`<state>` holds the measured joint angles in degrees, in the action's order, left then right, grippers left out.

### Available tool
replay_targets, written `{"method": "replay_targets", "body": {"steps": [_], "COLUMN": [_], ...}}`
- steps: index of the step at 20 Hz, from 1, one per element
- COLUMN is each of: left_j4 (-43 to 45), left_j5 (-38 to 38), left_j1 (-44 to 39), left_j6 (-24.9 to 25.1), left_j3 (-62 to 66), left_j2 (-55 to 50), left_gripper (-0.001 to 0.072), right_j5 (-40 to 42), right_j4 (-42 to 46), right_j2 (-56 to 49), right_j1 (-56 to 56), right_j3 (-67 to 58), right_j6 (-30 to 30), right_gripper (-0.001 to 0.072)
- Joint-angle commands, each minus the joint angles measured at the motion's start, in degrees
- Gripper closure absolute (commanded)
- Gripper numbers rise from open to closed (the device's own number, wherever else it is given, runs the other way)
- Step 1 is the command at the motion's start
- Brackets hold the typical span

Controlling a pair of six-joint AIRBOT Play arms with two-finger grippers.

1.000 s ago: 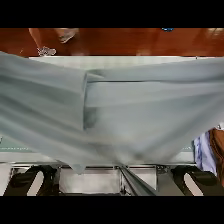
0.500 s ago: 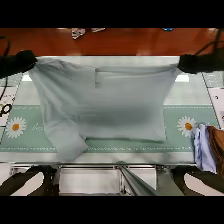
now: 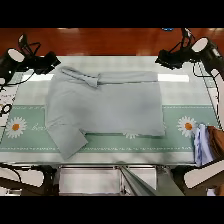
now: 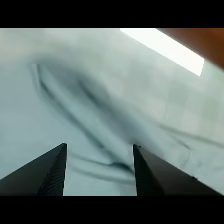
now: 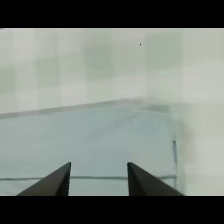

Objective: Fold the shirts.

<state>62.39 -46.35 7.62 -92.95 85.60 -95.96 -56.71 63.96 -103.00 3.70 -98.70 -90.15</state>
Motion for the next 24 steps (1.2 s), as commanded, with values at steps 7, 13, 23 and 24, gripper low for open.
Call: {"method": "replay_targets", "body": {"steps": [7, 13, 23, 24], "left_j4": [9.2, -19.8, -10.8, -10.9], "left_j5": [-32.2, -28.9, -22.5, -22.8], "left_j1": [22.7, 41.1, 36.5, 36.4], "left_j6": [11.4, 26.3, 25.0, 25.0], "left_j3": [-23.3, -50.4, -51.8, -51.8], "left_j2": [16.3, 25.0, 23.5, 22.9], "left_gripper": [0.0204, 0.0204, 0.0203, 0.0203], "right_j5": [-8.3, -0.5, -0.5, -0.5], "right_j4": [7.2, -8.5, -11.1, -11.1], "right_j2": [22.5, 46.2, 52.3, 52.3], "right_j1": [10.8, 17.9, 18.0, 18.0], "right_j3": [29.3, 61.6, 66.8, 66.7], "right_j6": [2.8, 13.5, 13.5, 13.5], "right_gripper": [0.0306, 0.0306, 0.0306, 0.0306]}}
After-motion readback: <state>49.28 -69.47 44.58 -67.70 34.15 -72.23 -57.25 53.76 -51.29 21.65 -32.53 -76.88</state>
